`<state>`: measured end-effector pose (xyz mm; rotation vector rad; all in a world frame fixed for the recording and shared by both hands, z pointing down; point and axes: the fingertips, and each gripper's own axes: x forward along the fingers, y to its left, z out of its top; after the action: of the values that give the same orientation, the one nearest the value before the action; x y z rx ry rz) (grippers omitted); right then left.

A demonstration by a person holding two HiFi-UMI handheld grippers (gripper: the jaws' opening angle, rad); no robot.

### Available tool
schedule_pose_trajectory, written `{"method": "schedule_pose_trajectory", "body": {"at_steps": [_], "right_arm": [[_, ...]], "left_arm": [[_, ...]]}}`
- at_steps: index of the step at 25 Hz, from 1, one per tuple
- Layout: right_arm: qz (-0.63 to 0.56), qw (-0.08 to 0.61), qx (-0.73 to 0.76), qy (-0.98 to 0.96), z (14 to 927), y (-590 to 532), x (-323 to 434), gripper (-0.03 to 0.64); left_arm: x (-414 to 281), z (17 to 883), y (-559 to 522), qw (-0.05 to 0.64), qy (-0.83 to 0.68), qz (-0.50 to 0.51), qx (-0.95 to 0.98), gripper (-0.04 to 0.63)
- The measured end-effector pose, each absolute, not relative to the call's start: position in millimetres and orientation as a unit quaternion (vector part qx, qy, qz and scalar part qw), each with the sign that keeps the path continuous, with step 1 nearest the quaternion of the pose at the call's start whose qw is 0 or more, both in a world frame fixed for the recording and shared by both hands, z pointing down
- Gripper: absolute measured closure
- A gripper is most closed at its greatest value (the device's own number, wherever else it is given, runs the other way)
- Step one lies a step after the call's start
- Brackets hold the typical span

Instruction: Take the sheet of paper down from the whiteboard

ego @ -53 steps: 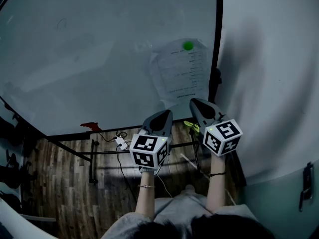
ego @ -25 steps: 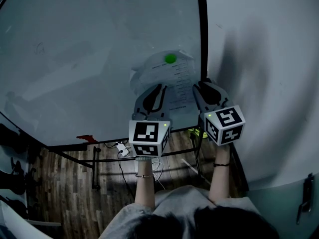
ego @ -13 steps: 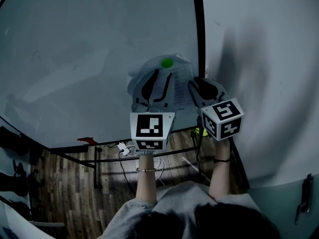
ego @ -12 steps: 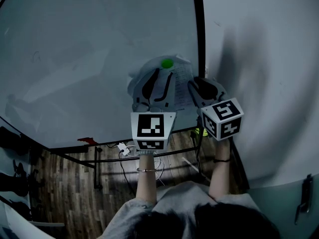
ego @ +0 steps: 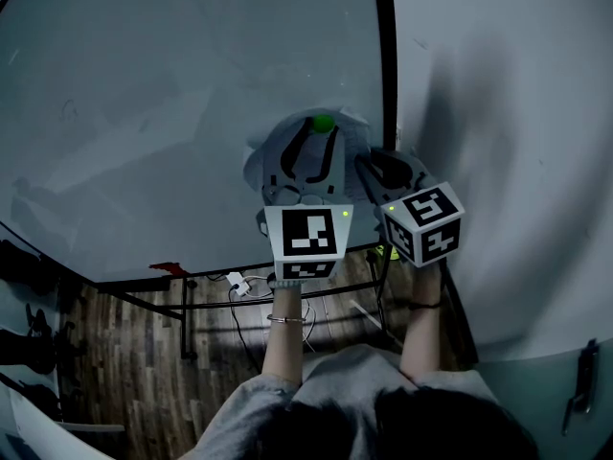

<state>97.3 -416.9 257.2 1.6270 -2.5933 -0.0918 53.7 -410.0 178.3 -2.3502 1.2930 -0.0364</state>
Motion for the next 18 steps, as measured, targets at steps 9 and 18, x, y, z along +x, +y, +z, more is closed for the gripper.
{"method": "schedule_pose_trajectory", "body": {"at_steps": [9,18], "right_arm": [[-0.009,0.014,0.526,-0.85,259.1,-423.1,94.0,0.615],[0.001,-0.017,0.504,-0.864,262.3,-417.3,92.2,0.617]], "left_arm": [[53.4,182.4,-417.9,0.272,0.479,-0.038,-0.834,0.474],[49.9,178.5,-415.1,0.254,0.493,-0.028,-0.832,0.474]]}}
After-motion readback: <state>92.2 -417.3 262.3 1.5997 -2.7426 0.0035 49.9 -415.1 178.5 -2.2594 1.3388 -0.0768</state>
